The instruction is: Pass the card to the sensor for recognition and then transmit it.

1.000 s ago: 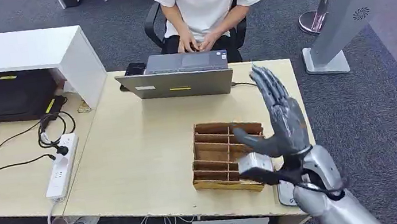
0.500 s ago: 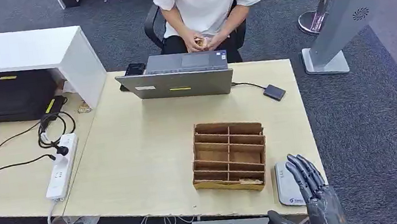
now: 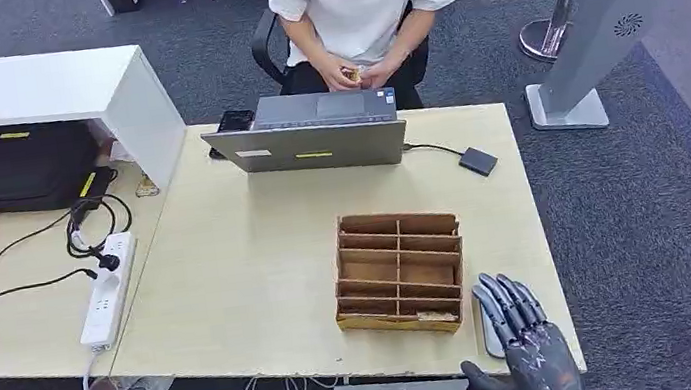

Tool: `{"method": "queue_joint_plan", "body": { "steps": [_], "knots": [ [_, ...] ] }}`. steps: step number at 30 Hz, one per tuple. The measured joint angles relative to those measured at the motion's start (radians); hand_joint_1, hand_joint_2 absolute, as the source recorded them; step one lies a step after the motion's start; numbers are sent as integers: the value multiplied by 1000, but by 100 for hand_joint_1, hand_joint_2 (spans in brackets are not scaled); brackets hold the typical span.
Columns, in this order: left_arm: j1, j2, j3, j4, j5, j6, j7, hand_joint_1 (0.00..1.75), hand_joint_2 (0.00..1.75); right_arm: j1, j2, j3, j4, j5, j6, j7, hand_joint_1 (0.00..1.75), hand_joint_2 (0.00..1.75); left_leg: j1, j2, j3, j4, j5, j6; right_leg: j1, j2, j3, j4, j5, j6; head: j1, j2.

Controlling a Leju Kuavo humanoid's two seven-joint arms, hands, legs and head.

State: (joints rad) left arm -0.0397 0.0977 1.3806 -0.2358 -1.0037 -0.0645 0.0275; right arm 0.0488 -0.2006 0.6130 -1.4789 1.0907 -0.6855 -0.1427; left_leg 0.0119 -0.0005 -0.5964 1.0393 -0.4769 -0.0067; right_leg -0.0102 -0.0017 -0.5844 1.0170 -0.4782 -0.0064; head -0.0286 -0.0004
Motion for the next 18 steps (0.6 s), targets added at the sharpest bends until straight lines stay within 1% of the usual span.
{"method": "queue_joint_plan", "body": {
  "steps": [8,11,15,18],
  "knots": [
    [0,0,0,0,-2,0,0,0,175,-12,25,0,38,6,-3,3,0,175,0,0,0,0,0,0,0,0,0,0,0,0,0,0],
    [0,0,0,0,-5,0,0,0,175,-12,36,-5,47,43,-4,4,0,175,0,0,0,0,0,0,0,0,0,0,0,0,0,0],
    [-1,0,0,0,-15,0,0,0,175,-13,69,-28,64,76,-6,-13,0,175,0,0,0,0,0,0,0,0,0,0,0,0,0,0],
    [-2,0,0,0,-21,-2,0,0,175,-19,92,-31,83,106,-6,-14,0,175,0,0,0,0,0,0,0,0,0,0,0,0,0,0]
  ]
}}
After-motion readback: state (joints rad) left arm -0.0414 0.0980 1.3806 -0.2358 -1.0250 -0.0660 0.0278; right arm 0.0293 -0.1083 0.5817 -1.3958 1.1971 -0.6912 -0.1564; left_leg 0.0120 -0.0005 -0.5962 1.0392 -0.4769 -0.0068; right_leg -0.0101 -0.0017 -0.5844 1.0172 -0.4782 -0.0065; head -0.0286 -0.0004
